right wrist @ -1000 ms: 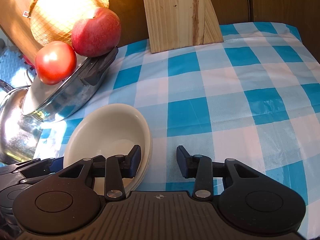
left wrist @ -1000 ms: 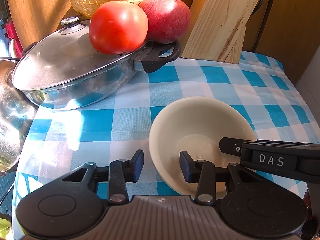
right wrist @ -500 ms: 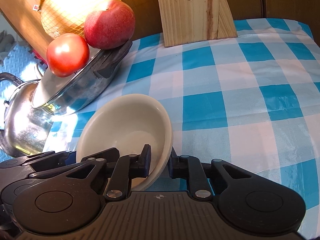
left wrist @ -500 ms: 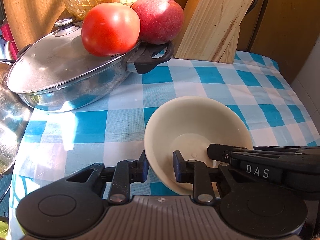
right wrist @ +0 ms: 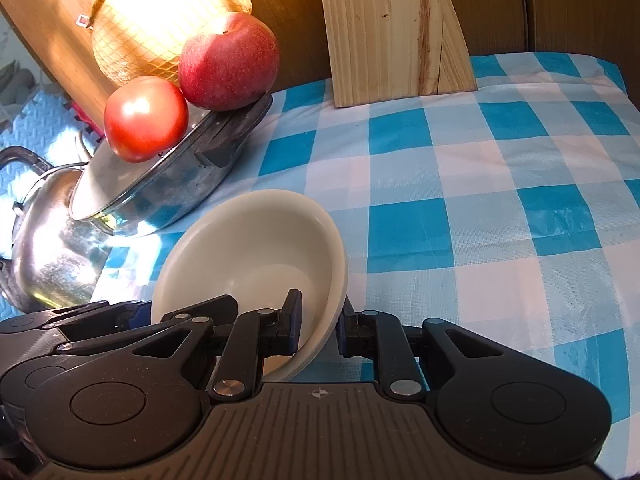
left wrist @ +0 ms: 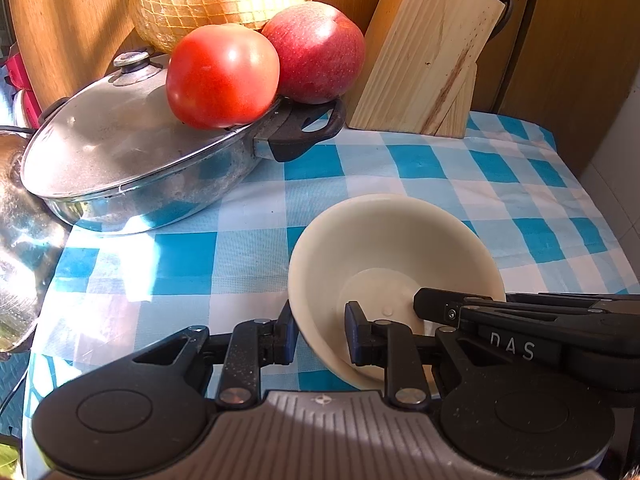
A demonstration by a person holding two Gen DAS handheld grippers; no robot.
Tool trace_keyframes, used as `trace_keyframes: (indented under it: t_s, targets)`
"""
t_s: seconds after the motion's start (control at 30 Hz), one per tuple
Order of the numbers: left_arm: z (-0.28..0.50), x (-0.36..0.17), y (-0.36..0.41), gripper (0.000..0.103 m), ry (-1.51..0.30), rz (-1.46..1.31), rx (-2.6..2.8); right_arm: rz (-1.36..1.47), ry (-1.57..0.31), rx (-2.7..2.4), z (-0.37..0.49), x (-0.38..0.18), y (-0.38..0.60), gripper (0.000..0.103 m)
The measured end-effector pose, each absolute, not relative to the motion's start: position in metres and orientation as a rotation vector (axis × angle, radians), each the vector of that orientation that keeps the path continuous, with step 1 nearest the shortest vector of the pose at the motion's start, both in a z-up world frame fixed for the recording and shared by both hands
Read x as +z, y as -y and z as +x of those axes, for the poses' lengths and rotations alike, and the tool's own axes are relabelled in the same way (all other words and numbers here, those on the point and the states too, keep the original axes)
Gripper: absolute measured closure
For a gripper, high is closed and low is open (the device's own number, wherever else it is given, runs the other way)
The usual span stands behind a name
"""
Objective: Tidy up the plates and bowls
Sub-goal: 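Lift and carry the bowl stack toward the pink-flowered plate stack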
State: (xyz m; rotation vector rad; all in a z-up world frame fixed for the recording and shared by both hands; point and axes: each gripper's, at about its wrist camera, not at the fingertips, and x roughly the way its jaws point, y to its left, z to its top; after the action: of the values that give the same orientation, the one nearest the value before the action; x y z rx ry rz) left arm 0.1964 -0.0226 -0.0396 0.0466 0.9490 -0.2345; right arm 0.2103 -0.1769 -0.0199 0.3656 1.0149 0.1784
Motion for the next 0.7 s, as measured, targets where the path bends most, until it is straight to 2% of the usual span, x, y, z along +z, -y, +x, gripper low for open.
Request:
trace_keyframes:
  t_s: [0.7]
  targets:
    - [0.172, -0.003, 0.017, 0.084, -0.860, 0.010, -0.262, 0.345, -0.918, 0.181, 0.189, 0.019, 0.178, 0.080]
